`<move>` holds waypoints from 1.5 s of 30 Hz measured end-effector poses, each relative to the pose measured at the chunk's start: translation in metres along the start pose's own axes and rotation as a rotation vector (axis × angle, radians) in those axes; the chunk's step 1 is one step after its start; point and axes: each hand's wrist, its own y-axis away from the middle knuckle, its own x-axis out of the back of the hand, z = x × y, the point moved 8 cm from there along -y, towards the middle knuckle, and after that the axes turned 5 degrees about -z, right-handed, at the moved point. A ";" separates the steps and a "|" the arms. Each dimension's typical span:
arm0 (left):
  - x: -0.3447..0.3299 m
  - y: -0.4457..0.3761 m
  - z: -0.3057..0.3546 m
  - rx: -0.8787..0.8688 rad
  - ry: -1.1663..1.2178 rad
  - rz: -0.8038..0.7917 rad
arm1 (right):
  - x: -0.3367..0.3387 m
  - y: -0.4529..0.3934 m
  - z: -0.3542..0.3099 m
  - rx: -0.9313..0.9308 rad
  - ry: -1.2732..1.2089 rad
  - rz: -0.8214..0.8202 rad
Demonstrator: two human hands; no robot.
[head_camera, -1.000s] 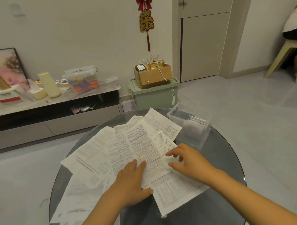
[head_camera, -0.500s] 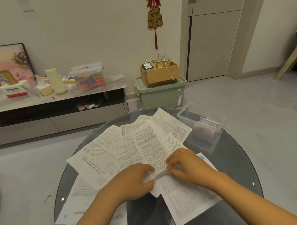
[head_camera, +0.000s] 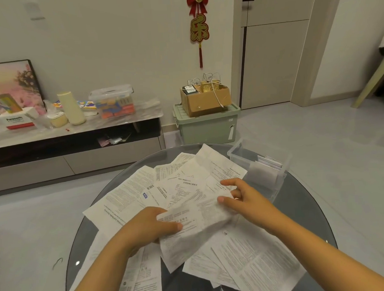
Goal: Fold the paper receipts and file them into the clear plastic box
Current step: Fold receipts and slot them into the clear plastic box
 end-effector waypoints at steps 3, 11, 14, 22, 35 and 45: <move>0.012 -0.004 -0.010 0.063 0.017 0.163 | -0.010 -0.008 0.006 -0.028 0.123 -0.028; 0.023 -0.002 -0.005 0.013 -0.304 0.390 | -0.038 -0.021 0.014 -0.026 0.316 -0.071; 0.012 -0.001 0.006 -0.106 -0.510 0.343 | -0.038 -0.023 0.014 -0.024 0.355 -0.047; -0.031 -0.001 -0.010 -0.147 -0.570 -0.043 | -0.033 -0.034 0.011 -0.086 0.246 -0.077; 0.004 -0.006 -0.004 -0.238 -0.256 0.234 | -0.036 -0.026 0.002 -0.108 0.186 -0.176; 0.011 -0.017 -0.002 -0.186 -0.625 0.457 | -0.036 -0.031 0.019 -0.174 0.457 -0.058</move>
